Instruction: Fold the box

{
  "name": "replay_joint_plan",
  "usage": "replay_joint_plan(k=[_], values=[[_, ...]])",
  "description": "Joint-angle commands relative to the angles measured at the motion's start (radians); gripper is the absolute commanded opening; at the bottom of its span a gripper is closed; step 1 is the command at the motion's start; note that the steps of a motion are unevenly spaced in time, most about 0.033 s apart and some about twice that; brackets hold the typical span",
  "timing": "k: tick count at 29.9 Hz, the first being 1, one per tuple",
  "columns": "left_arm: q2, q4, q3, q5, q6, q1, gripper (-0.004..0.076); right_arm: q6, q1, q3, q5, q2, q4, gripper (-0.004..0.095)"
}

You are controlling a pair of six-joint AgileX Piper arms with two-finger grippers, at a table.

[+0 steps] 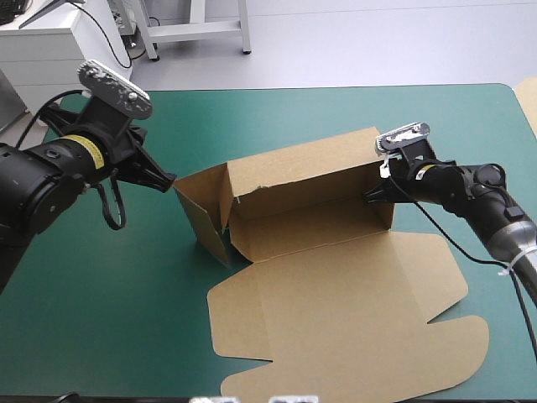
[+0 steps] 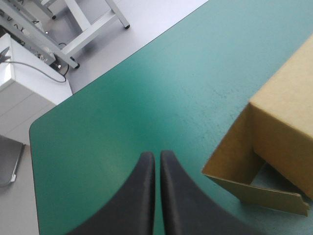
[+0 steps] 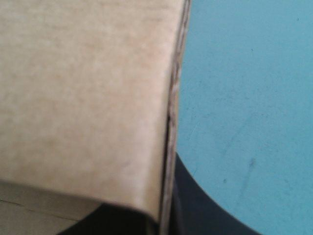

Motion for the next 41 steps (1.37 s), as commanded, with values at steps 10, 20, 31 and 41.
replay_joint_plan(k=[10,20,31,41], values=[[-0.096,-0.217,0.316,-0.222,0.033,0.324,0.0018,0.007,-0.008,-0.112,0.141,-0.054,0.012,-0.0019],[-0.246,-0.201,0.636,-0.335,0.029,0.381,0.0015,0.097,-0.008,-0.312,0.488,0.026,-0.049,-0.0019],[-0.329,-0.195,0.655,-0.338,0.029,0.381,0.0015,0.133,-0.008,-0.452,0.568,0.278,-0.049,-0.0021],[-0.329,-0.201,0.655,-0.34,0.026,0.381,0.0015,0.124,-0.008,-0.645,0.529,0.461,-0.044,0.0057]])
